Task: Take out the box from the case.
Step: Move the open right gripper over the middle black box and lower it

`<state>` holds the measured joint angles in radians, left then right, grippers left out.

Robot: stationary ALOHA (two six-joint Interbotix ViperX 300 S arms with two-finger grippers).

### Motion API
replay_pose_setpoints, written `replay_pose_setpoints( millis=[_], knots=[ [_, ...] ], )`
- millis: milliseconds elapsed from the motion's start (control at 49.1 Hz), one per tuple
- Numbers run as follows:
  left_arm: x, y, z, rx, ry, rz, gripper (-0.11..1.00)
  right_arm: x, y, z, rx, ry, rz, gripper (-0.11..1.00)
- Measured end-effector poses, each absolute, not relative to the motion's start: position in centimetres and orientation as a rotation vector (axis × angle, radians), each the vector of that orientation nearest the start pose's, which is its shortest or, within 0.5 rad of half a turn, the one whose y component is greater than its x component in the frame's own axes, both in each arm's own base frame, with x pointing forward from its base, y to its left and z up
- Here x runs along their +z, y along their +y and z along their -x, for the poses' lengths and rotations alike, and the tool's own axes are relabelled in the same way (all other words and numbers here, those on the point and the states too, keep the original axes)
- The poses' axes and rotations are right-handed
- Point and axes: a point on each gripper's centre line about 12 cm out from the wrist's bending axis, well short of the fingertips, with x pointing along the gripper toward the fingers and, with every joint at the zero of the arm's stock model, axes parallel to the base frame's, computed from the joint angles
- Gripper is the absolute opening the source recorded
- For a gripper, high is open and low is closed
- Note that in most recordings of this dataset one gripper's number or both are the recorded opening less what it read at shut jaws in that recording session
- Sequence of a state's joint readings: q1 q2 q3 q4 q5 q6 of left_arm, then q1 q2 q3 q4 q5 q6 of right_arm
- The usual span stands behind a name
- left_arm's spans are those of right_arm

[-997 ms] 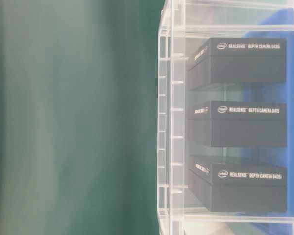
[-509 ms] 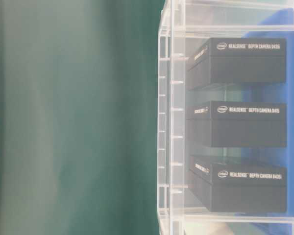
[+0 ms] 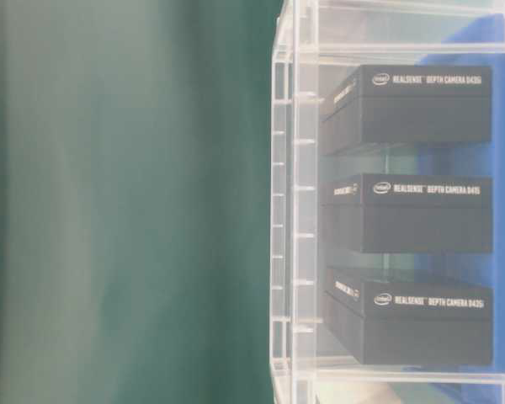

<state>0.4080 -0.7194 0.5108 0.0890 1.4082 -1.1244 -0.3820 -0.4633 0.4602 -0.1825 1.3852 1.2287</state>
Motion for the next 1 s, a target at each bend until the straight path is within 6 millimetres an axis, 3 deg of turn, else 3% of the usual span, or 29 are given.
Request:
replay_pose_setpoints(
  millis=[326, 997],
  knots=[
    [34.4, 8.2, -16.5, 1.066, 0.834, 1.144, 0.9, 30.7, -11.9, -25.6, -1.218, 0.913, -1.135, 0.94],
    [34.4, 8.1, -16.5, 1.056, 0.846, 1.145, 0.9, 30.9, -12.2, -38.0, -1.147, 0.895, -1.139, 0.94]
  ],
)
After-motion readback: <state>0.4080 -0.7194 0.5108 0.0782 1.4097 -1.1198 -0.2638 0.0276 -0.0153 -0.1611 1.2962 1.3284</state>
